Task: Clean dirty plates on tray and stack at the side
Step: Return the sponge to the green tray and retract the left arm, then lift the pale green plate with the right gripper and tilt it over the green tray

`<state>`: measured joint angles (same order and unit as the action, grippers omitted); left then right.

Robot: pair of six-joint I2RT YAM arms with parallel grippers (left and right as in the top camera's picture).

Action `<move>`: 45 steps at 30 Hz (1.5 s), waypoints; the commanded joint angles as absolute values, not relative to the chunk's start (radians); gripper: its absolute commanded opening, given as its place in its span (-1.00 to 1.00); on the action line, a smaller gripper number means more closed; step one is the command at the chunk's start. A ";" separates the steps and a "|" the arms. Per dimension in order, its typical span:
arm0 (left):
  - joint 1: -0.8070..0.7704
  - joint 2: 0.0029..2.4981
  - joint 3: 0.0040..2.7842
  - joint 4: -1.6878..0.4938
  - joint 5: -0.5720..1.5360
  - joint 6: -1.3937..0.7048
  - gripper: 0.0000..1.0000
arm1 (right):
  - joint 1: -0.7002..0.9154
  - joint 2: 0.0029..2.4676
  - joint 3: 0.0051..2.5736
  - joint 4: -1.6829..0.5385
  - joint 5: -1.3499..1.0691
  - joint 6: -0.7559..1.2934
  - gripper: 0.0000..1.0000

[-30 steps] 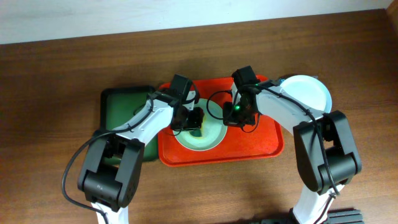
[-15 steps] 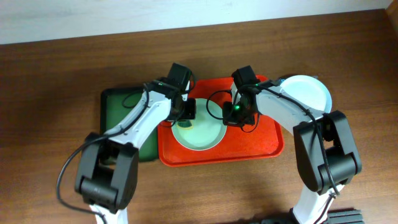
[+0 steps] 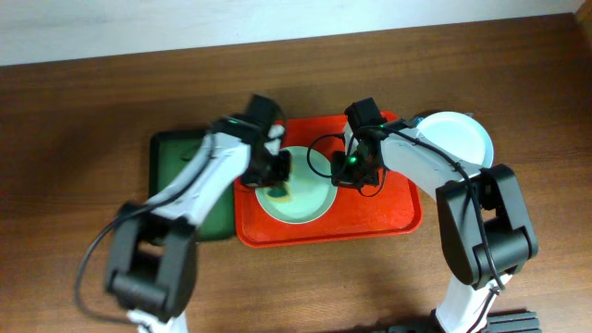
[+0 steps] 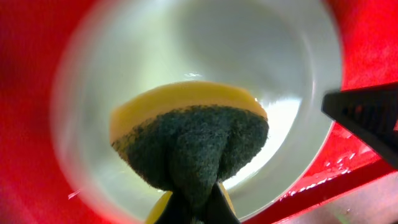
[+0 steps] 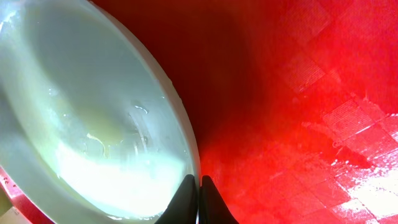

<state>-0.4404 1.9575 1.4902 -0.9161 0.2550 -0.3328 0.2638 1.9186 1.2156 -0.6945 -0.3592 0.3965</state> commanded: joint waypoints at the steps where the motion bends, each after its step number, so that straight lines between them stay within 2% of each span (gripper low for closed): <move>1: -0.322 1.802 1.526 -0.998 0.067 -0.290 -1.00 | 0.269 1.921 1.227 -0.691 -0.370 0.397 -0.91; 4: -0.208 1.807 1.525 -1.082 -0.012 -0.179 -1.00 | 0.269 1.921 1.227 -0.691 -0.370 0.397 -0.92; 8: -0.124 1.843 1.505 -1.092 -0.050 -0.129 -1.00 | 0.269 1.921 1.227 -0.691 -0.370 0.397 -0.91; 15: -0.109 1.958 1.398 -0.904 -0.095 -0.129 -1.00 | 0.269 1.921 1.227 -0.691 -0.355 0.397 -0.91; 18: -0.109 2.003 1.398 -0.890 -0.095 -0.129 -1.00 | 0.269 1.921 1.227 -0.691 -0.355 0.397 -0.91; 19: -0.109 2.001 1.400 -0.892 -0.095 -0.129 -0.69 | 0.269 1.921 1.227 -0.691 -0.355 0.397 -0.88; 20: -0.109 1.996 1.411 -0.902 -0.095 -0.129 -0.40 | 0.269 1.921 1.227 -0.691 -0.355 0.397 -0.67; 21: -0.109 1.988 1.435 -0.921 -0.094 -0.130 -0.23 | 0.269 1.921 1.227 -0.691 -0.355 0.398 -0.49; 23: -0.109 1.950 1.518 -0.977 -0.094 -0.145 0.22 | 0.269 1.921 1.227 -0.691 -0.355 0.397 -0.37; 24: -0.107 1.923 1.566 -1.004 -0.094 -0.146 0.41 | 0.269 1.921 1.227 -0.692 -0.355 0.398 -0.31; 25: -0.103 1.887 1.634 -1.037 -0.095 -0.166 0.48 | 0.270 1.921 1.222 -0.691 -0.355 0.398 -0.29; 27: -0.076 1.824 1.763 -1.107 -0.095 -0.224 0.78 | 0.284 1.921 1.211 -0.686 -0.355 0.398 -0.28; 30: 0.026 1.757 1.883 -1.171 -0.094 -0.303 0.96 | 0.312 1.921 1.205 -0.680 -0.327 0.398 -0.29; 32: 0.106 1.732 1.889 -1.174 -0.094 -0.311 0.99 | 0.331 1.921 1.198 -0.680 -0.266 0.402 -0.30; 34: 0.173 1.734 1.888 -1.191 -0.095 -0.310 0.98 | 0.341 1.921 1.195 -0.672 -0.246 0.402 -0.50; 35: 0.202 1.734 1.888 -1.191 -0.095 -0.310 0.98 | 0.347 1.921 1.194 -0.664 -0.245 0.402 -0.75; 36: 0.211 1.734 1.888 -1.191 -0.095 -0.310 0.99 | 0.348 1.921 1.194 -0.663 -0.242 0.402 -0.92; 41: 0.219 1.734 1.888 -1.191 -0.095 -0.310 0.98 | 0.340 1.919 1.219 -0.656 -0.305 0.401 -0.92; 45: 0.219 1.734 1.888 -1.191 -0.095 -0.310 0.99 | 0.293 1.914 1.417 -0.871 -0.390 0.397 -0.92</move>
